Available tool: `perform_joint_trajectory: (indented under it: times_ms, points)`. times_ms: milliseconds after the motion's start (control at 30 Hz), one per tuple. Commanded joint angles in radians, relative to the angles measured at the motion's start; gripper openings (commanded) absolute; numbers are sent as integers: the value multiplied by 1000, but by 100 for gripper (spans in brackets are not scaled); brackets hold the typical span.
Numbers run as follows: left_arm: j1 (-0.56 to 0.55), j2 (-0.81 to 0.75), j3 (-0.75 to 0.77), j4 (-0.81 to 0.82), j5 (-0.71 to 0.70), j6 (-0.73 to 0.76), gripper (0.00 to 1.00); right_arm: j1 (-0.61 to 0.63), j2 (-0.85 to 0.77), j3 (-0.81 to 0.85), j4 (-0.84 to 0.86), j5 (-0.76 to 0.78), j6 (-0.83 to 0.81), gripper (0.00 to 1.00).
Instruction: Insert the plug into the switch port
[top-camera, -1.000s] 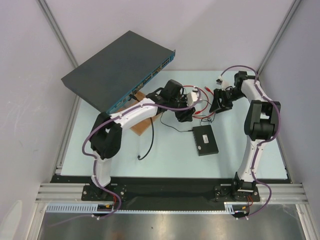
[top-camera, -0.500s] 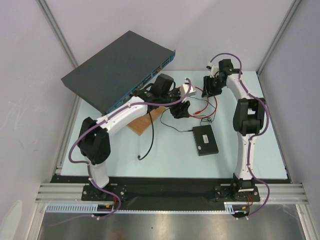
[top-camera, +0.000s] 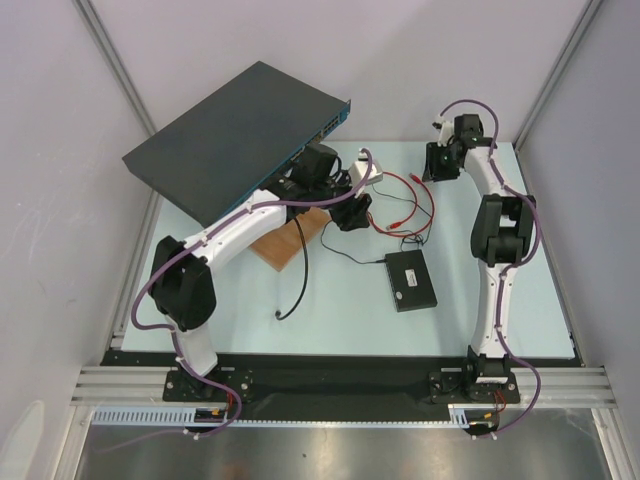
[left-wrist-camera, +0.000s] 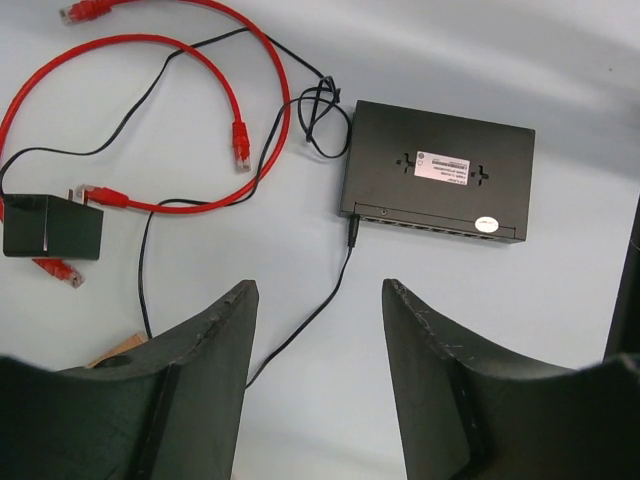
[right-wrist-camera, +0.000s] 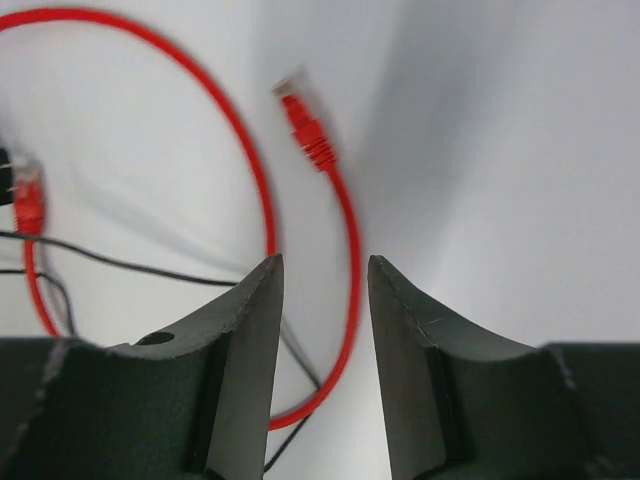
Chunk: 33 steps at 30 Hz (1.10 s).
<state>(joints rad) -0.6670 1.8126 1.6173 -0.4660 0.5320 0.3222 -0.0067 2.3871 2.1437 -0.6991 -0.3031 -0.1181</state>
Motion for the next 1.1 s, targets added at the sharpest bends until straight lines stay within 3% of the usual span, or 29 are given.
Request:
perform_joint_trajectory:
  times_ms: [0, 333, 633, 733, 867, 1067]
  points:
    - [4, -24, 12, -6, -27, 3, 58, -21, 55, 53, 42, 42, -51, 44]
    - [4, -1, 61, -39, -50, 20, 58, -12, 132, 119, 9, 27, -126, 47]
    - [4, -4, 56, -48, -61, 14, 59, 46, 146, 56, -7, 159, -236, 41]
    - [4, -12, 50, -46, -64, 14, 59, 53, 147, 50, -17, 170, -247, 35]
    - [4, -22, 46, -34, -85, -3, 59, 39, 146, 74, -51, 116, -216, 0]
    - [26, -10, 108, -17, -148, -135, 81, -30, 34, 102, -16, -19, -83, 0]
